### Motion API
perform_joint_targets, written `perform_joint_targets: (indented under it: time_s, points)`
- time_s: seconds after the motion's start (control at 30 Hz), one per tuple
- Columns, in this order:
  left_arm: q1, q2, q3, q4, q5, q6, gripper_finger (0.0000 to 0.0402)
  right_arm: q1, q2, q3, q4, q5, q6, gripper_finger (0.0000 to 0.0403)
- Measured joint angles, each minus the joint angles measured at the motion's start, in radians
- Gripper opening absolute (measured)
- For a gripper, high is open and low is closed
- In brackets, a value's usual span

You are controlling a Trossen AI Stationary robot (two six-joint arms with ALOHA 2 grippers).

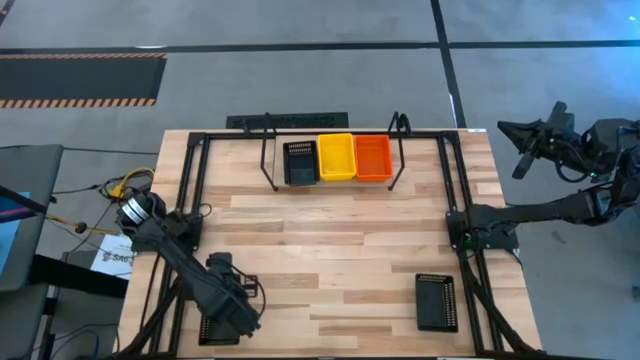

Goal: Stack baskets on shelf by color
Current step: Stack the left black bin on top of the other black bin on the shelf

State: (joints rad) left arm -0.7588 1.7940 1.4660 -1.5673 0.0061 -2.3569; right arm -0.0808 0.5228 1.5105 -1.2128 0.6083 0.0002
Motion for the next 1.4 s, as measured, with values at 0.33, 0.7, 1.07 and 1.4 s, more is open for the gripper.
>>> perform_joint_targets:
  time_s: [0.33,0.7,1.07,1.4]
  points:
    - [0.068,-0.322,-0.335,0.155,-0.180,0.039,0.0118,0.000,0.000,0.000,0.018,0.000,0.022,0.0001]
    - [0.078,-0.566,-0.683,0.723,-0.140,0.067,0.0118,0.000,0.000,0.000,0.017,-0.001,0.060,0.0001]
    - [0.047,-0.566,-0.686,0.764,0.007,0.396,0.0118,0.000,0.000,-0.066,0.047,0.023,0.070,0.0001]
    - [0.018,-0.566,-0.686,0.688,0.275,0.471,0.0118,0.000,0.000,-0.130,0.048,0.047,0.143,0.0001]
